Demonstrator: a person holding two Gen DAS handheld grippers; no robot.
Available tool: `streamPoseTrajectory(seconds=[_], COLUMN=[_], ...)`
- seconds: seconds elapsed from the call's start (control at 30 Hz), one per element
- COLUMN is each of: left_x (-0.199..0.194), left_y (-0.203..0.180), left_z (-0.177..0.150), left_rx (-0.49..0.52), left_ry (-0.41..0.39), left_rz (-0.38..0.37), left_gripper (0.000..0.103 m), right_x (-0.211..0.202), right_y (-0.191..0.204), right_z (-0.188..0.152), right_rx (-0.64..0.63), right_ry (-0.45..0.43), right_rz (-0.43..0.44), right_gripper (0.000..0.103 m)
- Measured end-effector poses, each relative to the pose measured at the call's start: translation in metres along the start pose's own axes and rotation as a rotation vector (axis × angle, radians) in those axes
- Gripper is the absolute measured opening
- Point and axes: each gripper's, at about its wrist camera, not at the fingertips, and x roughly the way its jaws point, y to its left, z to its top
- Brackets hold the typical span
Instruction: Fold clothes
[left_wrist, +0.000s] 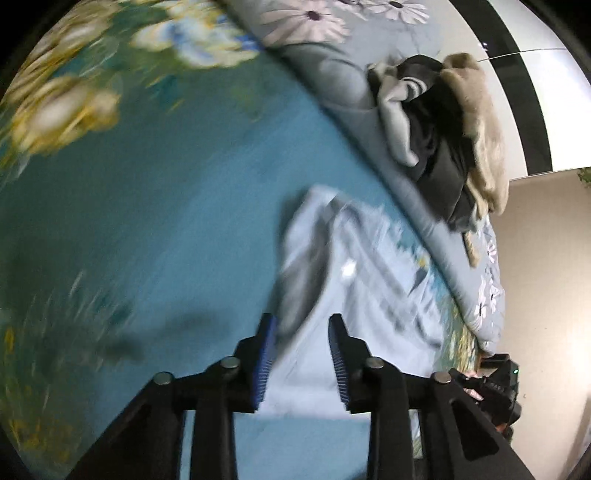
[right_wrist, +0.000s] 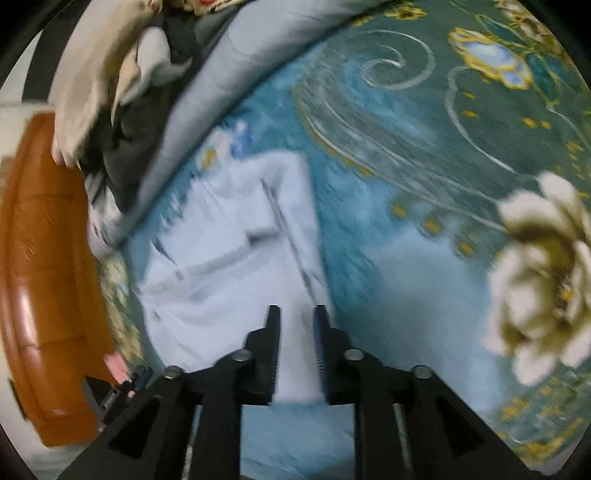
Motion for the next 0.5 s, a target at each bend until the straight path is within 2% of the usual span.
streamPoseTrajectory(seconds=[0.13,0.23,0.37,0.4,0.43,0.47,0.5], left_x=[0.032,0.056,0.076,0.081,0.082,0.083,0.084], left_y=[-0.032,-0.041,-0.042,-0.045,-0.048,-0.049,-0.051], left_z=[0.039,0.06,0.071,0.072,0.073,0.075,0.077], left_rx=[0.024,0.023,0.022,0.026,0.03,0.035,0.04], left_ry=[-0.024,0.027,0.108,0.115,0.118,0.122,0.126], left_rz=[0.068,0.102,0.155,0.163,0.164,0.161,0.159], left_gripper=[0.052,0.052,0.049,0.042,0.033,0.029,0.02], right_x=[0.018,0.026,0.033,0.035,0.037,0.036,0.035], right_y=[0.011,0.011,0.006,0.006,0.006,0.007,0.008], right_z=[0.023,0.037,0.045,0.047,0.049,0.051,0.052], right_rx=[0.056,0.07,0.083,0.085,0.085,0.076,0.065], right_ry=[-0.028,-0.023,0.016,0.025,0.033,0.038,0.046], right_rz=[0.032,0.011,0.016,0.027,0.038,0.044,0.031], right_gripper=[0.03,0.03,0.03,0.03,0.025,0.013,0.007])
